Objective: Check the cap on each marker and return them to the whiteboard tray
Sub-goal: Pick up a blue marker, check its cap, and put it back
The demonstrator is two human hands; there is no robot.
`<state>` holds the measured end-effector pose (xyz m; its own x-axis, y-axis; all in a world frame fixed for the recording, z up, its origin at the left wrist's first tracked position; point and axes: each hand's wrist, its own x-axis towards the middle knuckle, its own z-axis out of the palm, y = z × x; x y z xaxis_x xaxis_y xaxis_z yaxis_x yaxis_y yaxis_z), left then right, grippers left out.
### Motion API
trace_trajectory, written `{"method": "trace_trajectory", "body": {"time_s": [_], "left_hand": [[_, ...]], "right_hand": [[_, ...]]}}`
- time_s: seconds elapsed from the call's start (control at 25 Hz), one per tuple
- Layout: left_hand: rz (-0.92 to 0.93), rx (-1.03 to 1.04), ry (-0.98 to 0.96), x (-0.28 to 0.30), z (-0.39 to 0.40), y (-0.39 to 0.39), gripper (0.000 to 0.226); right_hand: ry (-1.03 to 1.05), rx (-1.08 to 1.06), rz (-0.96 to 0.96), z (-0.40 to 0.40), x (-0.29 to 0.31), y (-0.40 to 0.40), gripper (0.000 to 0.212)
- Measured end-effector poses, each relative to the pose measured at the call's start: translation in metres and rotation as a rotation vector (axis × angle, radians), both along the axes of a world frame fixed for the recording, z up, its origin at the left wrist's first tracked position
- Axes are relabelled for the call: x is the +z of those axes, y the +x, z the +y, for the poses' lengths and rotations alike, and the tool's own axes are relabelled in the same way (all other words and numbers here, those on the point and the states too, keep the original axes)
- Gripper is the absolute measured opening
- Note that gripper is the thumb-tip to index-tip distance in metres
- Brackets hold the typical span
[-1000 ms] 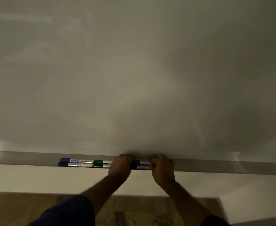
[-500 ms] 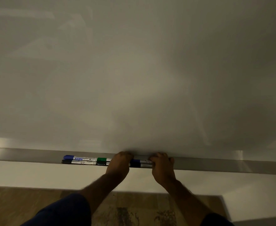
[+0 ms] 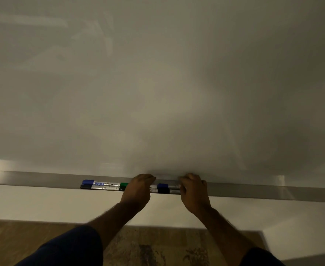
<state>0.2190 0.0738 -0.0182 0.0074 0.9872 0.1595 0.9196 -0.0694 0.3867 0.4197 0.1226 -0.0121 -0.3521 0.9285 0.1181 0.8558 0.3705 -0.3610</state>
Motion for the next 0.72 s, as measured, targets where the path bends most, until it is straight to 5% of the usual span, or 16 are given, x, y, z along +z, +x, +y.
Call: {"method": "trace_trajectory", "body": {"time_s": [0.52, 0.72], "left_hand": [[0.151, -0.069, 0.594, 0.128, -0.015, -0.035, 0.031], [0.163, -0.054, 0.63, 0.163, -0.011, -0.047, 0.03]], "right_hand": [[0.596, 0.162, 0.24, -0.017, 0.134, -0.023, 0.028], [0.644, 0.155, 0.262, -0.011, 0.167, -0.021, 0.027]]}}
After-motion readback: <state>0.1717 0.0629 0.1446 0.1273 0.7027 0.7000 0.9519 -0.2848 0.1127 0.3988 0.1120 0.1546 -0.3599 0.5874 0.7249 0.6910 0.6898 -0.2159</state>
